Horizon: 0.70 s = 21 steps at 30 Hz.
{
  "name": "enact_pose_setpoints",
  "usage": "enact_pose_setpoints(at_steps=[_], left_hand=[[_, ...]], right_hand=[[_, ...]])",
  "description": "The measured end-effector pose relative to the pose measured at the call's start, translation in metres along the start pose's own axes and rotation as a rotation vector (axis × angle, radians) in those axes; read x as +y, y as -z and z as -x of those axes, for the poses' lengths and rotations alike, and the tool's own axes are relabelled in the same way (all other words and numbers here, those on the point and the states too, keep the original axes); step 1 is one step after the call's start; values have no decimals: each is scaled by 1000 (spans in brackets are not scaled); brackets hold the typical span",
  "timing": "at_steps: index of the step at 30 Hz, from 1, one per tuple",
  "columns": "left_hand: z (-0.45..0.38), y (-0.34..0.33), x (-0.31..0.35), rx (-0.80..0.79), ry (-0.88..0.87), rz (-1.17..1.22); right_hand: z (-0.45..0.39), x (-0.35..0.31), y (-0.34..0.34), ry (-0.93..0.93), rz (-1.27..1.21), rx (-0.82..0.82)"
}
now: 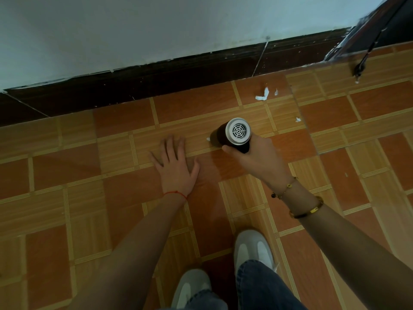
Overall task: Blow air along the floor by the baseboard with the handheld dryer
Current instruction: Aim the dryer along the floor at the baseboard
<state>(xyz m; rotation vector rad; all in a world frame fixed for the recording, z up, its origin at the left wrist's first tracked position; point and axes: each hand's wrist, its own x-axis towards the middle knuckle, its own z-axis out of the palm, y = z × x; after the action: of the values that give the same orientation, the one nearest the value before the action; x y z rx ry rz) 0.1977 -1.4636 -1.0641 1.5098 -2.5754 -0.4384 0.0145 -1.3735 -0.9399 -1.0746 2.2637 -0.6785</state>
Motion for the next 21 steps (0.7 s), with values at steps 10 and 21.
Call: enact_pose_setpoints(at_steps=[10,21], left_hand=[[-1,-2,-1,16,-6,5],[-1,-5,-3,19,-11,6]], right_hand=[[-2,-7,-2,-23,-35,-6],[-7,-10,-9,7,-1,-32]])
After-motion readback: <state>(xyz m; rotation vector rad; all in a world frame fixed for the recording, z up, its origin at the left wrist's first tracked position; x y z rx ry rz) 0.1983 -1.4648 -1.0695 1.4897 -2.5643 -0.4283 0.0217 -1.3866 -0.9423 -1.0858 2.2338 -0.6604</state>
